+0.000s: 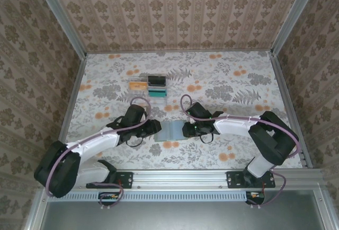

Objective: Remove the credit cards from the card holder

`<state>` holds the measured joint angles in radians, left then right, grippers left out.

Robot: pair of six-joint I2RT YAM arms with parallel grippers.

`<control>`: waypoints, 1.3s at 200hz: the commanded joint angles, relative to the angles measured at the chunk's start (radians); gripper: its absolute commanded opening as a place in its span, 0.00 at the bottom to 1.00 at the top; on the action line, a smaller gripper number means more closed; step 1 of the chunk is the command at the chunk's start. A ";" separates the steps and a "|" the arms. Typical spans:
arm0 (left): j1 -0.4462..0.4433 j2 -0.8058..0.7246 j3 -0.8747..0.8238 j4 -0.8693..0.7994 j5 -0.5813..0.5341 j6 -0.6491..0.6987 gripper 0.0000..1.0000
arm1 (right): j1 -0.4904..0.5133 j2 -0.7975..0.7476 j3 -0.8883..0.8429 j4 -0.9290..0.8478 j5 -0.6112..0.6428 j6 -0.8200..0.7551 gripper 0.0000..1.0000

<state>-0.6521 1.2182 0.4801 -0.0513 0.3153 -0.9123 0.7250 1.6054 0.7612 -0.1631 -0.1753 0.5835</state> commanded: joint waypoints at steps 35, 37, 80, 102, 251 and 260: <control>-0.012 0.098 0.029 0.036 0.053 -0.001 0.40 | 0.007 0.018 -0.006 0.008 0.020 0.016 0.23; -0.012 0.101 0.030 0.035 0.053 -0.001 0.40 | 0.008 0.018 -0.007 0.009 0.020 0.017 0.24; -0.024 0.154 0.041 0.071 0.076 0.000 0.39 | 0.008 0.021 -0.008 0.012 0.015 0.020 0.23; -0.032 0.172 0.051 0.083 0.079 0.000 0.39 | 0.007 0.026 -0.008 0.014 0.012 0.021 0.23; -0.052 0.207 0.076 0.165 0.140 0.001 0.73 | 0.011 0.040 -0.008 0.026 0.001 0.032 0.24; -0.051 0.204 0.080 0.157 0.140 0.006 0.73 | 0.011 0.038 -0.008 0.025 0.002 0.032 0.24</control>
<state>-0.6888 1.4128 0.5240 0.1165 0.4301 -0.9234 0.7246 1.6123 0.7616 -0.1581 -0.1703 0.6060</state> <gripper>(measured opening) 0.724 0.239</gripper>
